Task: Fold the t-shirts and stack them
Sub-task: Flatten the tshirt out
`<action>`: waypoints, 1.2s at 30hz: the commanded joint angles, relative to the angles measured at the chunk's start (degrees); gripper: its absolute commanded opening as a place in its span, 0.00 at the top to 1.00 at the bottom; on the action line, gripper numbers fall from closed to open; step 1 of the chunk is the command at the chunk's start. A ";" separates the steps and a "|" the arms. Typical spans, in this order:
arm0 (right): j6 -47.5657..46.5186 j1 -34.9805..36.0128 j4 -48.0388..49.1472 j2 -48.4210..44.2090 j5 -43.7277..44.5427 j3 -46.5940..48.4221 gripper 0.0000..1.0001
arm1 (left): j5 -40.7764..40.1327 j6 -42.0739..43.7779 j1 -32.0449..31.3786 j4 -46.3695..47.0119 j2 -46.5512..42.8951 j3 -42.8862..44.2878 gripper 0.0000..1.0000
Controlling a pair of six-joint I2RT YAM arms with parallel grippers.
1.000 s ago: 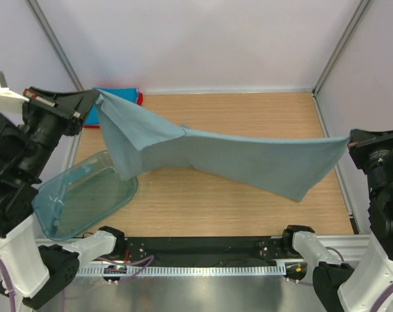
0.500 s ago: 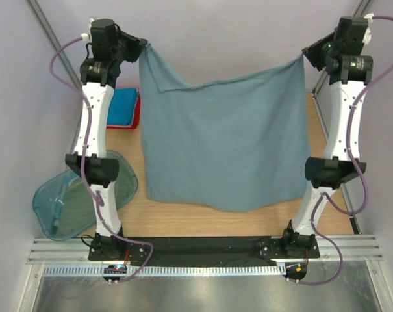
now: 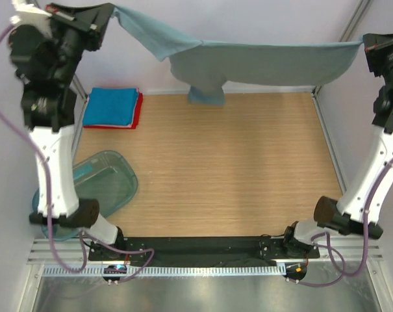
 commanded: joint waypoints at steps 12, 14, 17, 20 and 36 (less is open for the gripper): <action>-7.80 0.66 -7.97 -18.78 4.65 -38.51 0.99 | -1.23 8.99 0.33 -1.23 -31.86 -52.12 1.00; -9.55 0.93 -8.78 -20.10 8.26 -44.83 0.99 | -3.24 9.61 0.15 -6.22 -35.75 -60.09 1.00; -9.04 1.37 -9.92 -21.25 11.87 -53.53 0.99 | -5.54 11.19 0.15 -15.69 -41.47 -68.10 1.00; -7.37 1.37 -10.62 -23.09 17.81 -61.19 0.99 | -5.37 12.43 0.15 -23.53 -45.25 -72.25 1.00; 2.83 1.28 -16.34 -29.77 35.60 -75.44 0.99 | -4.57 14.27 -3.71 -29.01 -40.79 -80.36 1.00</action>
